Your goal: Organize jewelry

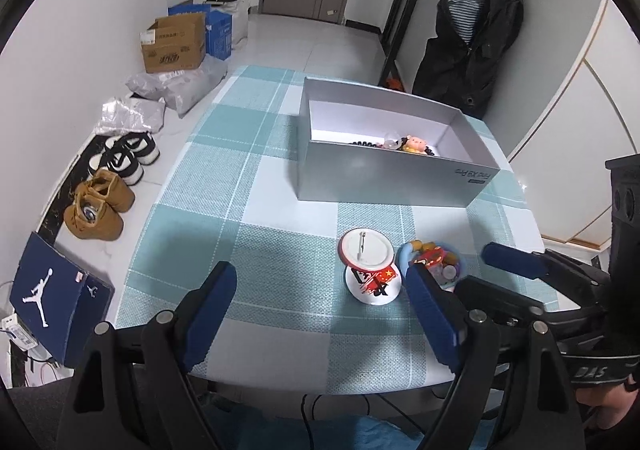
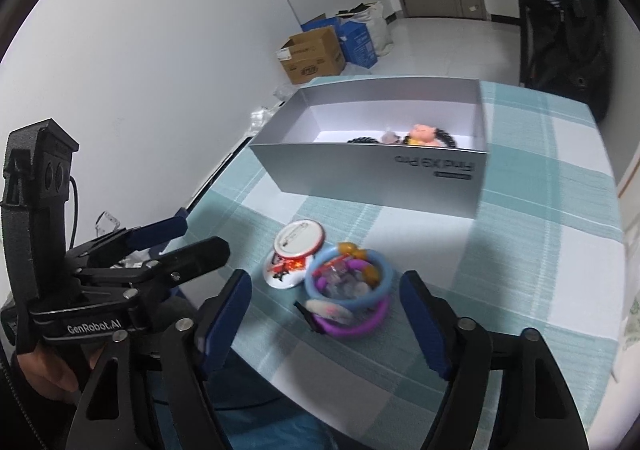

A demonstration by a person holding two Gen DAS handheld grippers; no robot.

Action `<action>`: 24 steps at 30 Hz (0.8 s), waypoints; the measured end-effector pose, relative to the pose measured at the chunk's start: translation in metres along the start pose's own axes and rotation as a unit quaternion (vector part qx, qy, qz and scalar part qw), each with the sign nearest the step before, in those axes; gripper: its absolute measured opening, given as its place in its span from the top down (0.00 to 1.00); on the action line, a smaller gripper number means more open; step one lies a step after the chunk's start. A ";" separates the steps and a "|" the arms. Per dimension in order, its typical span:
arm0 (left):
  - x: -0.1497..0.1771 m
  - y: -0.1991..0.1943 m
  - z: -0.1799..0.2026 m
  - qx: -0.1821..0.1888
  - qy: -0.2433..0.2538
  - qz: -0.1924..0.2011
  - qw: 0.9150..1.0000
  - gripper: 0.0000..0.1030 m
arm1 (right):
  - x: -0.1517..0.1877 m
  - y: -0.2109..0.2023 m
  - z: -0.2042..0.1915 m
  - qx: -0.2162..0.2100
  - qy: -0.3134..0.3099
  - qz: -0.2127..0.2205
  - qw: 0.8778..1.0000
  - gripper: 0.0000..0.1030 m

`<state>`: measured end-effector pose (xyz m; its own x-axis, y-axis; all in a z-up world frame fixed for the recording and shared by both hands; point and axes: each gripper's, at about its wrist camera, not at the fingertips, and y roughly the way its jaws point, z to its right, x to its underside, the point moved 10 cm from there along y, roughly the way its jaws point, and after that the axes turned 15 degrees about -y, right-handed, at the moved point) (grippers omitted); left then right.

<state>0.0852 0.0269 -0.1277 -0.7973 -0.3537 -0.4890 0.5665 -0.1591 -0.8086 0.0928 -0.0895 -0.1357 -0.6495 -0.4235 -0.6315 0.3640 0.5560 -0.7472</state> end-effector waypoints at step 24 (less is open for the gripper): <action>-0.007 0.012 -0.017 -0.007 -0.039 -0.023 0.999 0.19 | -0.007 0.020 0.004 0.033 -0.033 -0.033 0.998 0.86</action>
<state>0.0942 0.0434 -0.1396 -0.8039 -0.4166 -0.4245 0.5258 -0.1639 -0.8347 0.1075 -0.0784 -0.1477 -0.6289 -0.5047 -0.5915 0.3662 0.4787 -0.7979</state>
